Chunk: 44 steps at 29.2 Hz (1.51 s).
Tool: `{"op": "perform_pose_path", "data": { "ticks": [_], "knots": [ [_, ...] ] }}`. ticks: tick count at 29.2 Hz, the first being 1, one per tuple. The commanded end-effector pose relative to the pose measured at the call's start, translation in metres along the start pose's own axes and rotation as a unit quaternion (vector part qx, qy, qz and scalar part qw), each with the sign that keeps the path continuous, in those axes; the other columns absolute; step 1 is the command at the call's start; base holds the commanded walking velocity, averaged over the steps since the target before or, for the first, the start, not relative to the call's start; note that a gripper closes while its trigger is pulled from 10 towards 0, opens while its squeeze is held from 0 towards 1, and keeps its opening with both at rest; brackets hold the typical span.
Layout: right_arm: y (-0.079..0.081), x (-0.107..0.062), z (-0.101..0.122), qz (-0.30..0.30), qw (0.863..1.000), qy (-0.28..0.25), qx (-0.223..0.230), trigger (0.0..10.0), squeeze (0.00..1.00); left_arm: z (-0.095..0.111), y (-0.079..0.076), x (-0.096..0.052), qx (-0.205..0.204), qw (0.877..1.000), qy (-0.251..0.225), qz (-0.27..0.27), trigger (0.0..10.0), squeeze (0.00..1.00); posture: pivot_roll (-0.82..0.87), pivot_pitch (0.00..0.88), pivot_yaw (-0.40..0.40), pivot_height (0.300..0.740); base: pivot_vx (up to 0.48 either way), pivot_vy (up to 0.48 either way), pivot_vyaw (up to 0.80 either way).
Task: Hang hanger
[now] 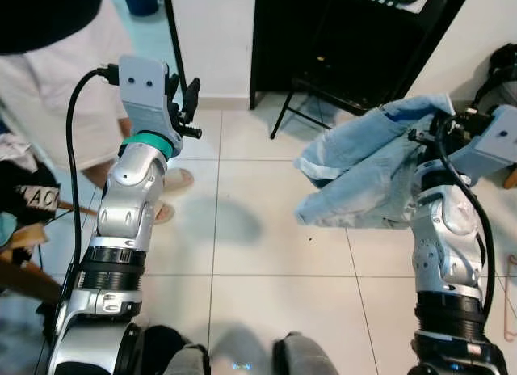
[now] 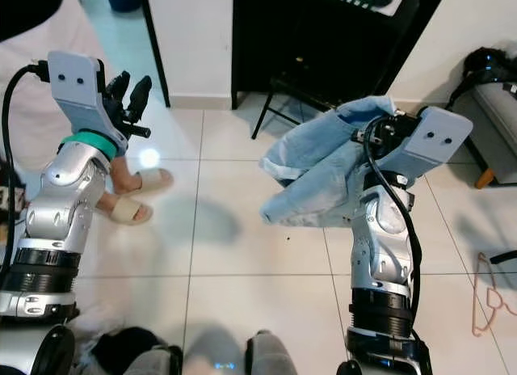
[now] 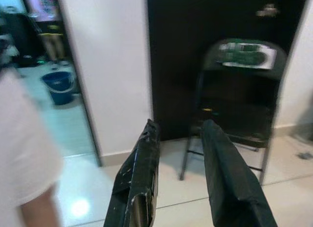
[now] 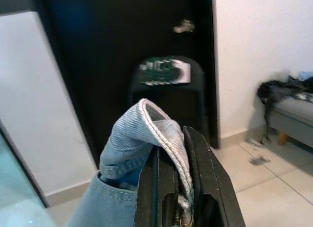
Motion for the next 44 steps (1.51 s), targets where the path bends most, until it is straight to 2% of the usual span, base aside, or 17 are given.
{"op": "perform_pose_path", "data": {
  "ticks": [1,6,14,19,21,22,24,25,27,28,30,32,33,34,36,39,44],
  "knots": [
    [-0.003,0.001,0.01,-0.006,1.0,-0.019,0.002,10.0,0.0,-0.004,-0.002,0.0,0.003,1.0,0.008,-0.003,10.0,0.0,-0.03,0.074,0.024,0.74,0.266,0.0,0.0],
    [-0.004,0.001,0.009,-0.006,1.0,-0.017,0.003,10.0,0.0,-0.005,-0.002,0.0,0.001,1.0,0.011,-0.003,10.0,0.0,-0.03,0.075,0.026,0.74,0.0,0.0,0.0],
    [-0.002,0.0,0.005,0.0,1.0,-0.01,0.005,10.0,0.0,-0.01,-0.004,0.0,-0.001,1.0,0.023,-0.006,10.0,0.0,-0.04,0.076,0.027,0.74,0.0,0.0,-0.8],
    [0.003,-0.005,-0.013,0.017,1.0,0.019,-0.004,10.0,0.0,-0.023,-0.008,-0.005,0.005,0.999,0.045,-0.019,10.0,0.0,-0.04,0.076,0.027,0.74,0.0,0.0,-0.8],
    [0.012,-0.024,-0.054,0.044,0.996,0.079,-0.02,10.0,0.0,-0.054,-0.01,-0.017,0.018,0.995,0.087,-0.033,10.0,0.0,-0.03,0.067,0.02,0.74,0.0,0.0,-0.8],
    [0.012,-0.024,-0.054,0.044,0.996,0.079,-0.02,10.0,0.0,-0.054,-0.01,-0.017,0.018,0.995,0.087,-0.033,10.0,0.0,-0.03,0.067,0.02,0.74,0.0,0.0,-0.8],
    [0.023,-0.049,-0.095,0.078,0.987,0.139,-0.034,10.0,0.0,-0.089,-0.013,-0.034,0.024,0.989,0.137,-0.045,10.0,0.0,-0.03,0.059,0.015,0.74,0.0,0.0,-0.8],
    [0.023,-0.049,-0.095,0.078,0.987,0.139,-0.034,10.0,0.0,-0.089,-0.013,-0.034,0.024,0.989,0.137,-0.045,10.0,0.0,-0.03,0.059,0.015,0.74,0.0,0.0,-0.8],
    [0.037,-0.076,-0.128,0.127,0.972,0.192,-0.052,10.0,0.0,-0.122,-0.02,-0.057,0.016,0.981,0.184,-0.06,10.0,0.0,-0.03,0.047,0.011,0.74,0.0,0.0,-0.8],
    [0.037,-0.076,-0.128,0.127,0.972,0.192,-0.052,10.0,0.0,-0.122,-0.02,-0.057,0.016,0.981,0.184,-0.06,10.0,0.0,-0.03,0.047,0.011,0.74,0.0,0.0,-0.8],
    [0.049,-0.103,-0.153,0.181,0.953,0.23,-0.081,10.0,0.0,-0.154,-0.029,-0.082,0.001,0.969,0.233,-0.077,10.0,0.0,-0.03,0.043,0.011,0.74,0.0,0.0,-0.8],
    [0.049,-0.103,-0.153,0.181,0.953,0.23,-0.081,10.0,0.0,-0.154,-0.029,-0.082,0.001,0.969,0.233,-0.077,10.0,0.0,-0.03,0.043,0.011,0.74,0.0,0.0,-0.8],
    [0.053,-0.115,-0.163,0.205,0.943,0.241,-0.104,10.0,0.0,-0.172,-0.033,-0.097,-0.003,0.962,0.261,-0.084,10.0,0.0,-0.03,0.038,0.009,0.74,0.0,0.0,-0.8],
    [0.053,-0.115,-0.163,0.205,0.943,0.241,-0.104,10.0,0.0,-0.172,-0.033,-0.097,-0.003,0.962,0.261,-0.084,10.0,0.0,-0.03,0.038,0.009,0.74,0.0,0.0,-0.8],
    [0.057,-0.128,-0.173,0.226,0.933,0.251,-0.124,10.0,0.0,-0.196,-0.038,-0.119,-0.002,0.951,0.296,-0.086,10.0,0.0,-0.04,0.033,0.008,0.74,0.0,0.0,-0.8],
    [0.06,-0.129,-0.172,0.232,0.933,0.247,-0.125,10.0,0.0,-0.2,-0.038,-0.122,-0.002,0.951,0.299,-0.08,10.0,0.0,-0.04,0.029,0.008,0.74,0.0,0.0,-0.8],
    [0.069,-0.118,-0.162,0.234,0.94,0.218,-0.115,10.0,0.0,-0.187,-0.037,-0.108,-0.004,0.962,0.263,-0.067,10.0,0.0,-0.05,0.03,0.014,0.74,0.0,0.0,-0.8]
  ]
}}
Point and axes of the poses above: a point about 5 cm out from each wrist's last joint towards the gripper, its own x axis pointing out of the wrist towards the gripper, its own z axis along the axis of the wrist's last joint, y = z × x, the point moved 6 cm from there along x, pointing out of the wrist towards the gripper, and after that the axes turned 7 degrees about -x, right-handed, at the moved point
